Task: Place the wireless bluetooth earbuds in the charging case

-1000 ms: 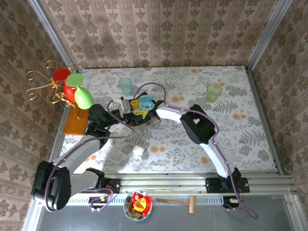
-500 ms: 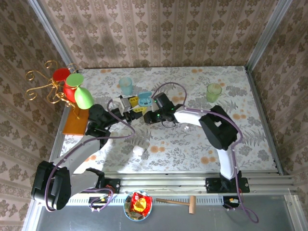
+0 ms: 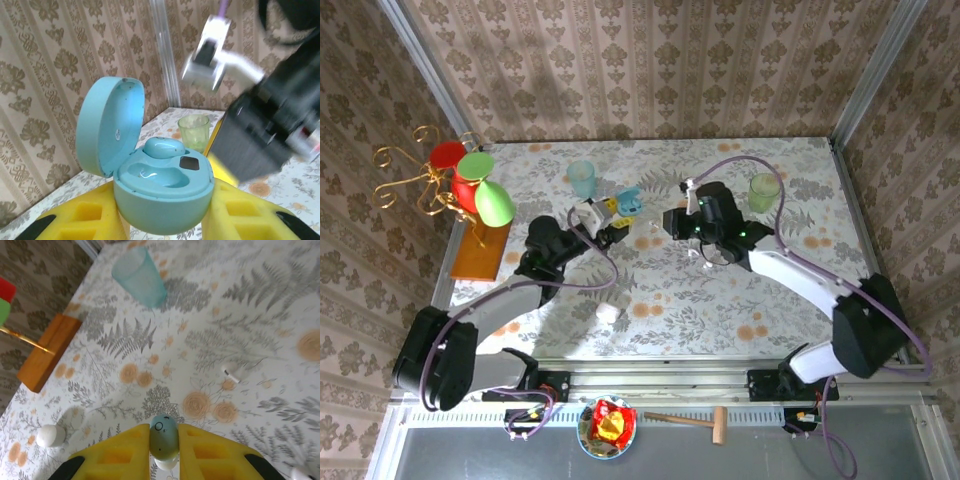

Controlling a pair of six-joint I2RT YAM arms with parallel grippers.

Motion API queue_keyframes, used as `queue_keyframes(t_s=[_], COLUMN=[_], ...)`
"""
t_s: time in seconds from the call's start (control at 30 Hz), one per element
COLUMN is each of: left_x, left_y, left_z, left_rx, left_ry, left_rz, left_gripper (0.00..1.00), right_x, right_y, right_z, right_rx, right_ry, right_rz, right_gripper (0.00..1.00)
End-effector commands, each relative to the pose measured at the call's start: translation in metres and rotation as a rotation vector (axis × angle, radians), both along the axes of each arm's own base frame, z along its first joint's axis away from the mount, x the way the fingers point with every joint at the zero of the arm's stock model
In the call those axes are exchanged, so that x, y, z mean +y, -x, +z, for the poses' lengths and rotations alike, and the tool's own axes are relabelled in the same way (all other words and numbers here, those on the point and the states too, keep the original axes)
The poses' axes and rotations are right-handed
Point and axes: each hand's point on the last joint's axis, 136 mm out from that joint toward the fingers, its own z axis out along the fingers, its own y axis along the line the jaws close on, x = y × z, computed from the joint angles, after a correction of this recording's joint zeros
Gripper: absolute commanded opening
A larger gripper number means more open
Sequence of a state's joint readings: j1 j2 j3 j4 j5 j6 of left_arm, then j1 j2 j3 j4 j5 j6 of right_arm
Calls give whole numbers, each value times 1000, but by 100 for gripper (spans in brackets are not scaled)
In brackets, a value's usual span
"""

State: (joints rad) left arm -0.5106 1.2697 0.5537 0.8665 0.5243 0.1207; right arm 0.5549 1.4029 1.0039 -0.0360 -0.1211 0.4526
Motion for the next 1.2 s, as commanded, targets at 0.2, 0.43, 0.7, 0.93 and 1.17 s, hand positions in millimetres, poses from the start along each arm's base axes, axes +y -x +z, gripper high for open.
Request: queue_keyframes(t_s=[0.2,0.43,0.7,0.93,1.17], left_x=[-11,-18,-18,-22,-20], left_y=[-22,-20,-16,-12,-11], left_z=[12,9,16,23,22], left_rx=[-82,-59,-54,-50,-46], left_ry=[10,28,91,108,101], left_rz=[68,28,15,-27,-21], left_gripper=[27,27,27,27,27], right_x=[-12,31,71,85,87], right_y=[27,24,12,5,2], right_z=[85,124,115,105,103], right_rx=[-178,-267,-256,-236,-236], right_ry=[-33,-103,-114,-121,-121], right_rz=[-3,86,139,161,156], right_gripper=[17,17,17,18,17])
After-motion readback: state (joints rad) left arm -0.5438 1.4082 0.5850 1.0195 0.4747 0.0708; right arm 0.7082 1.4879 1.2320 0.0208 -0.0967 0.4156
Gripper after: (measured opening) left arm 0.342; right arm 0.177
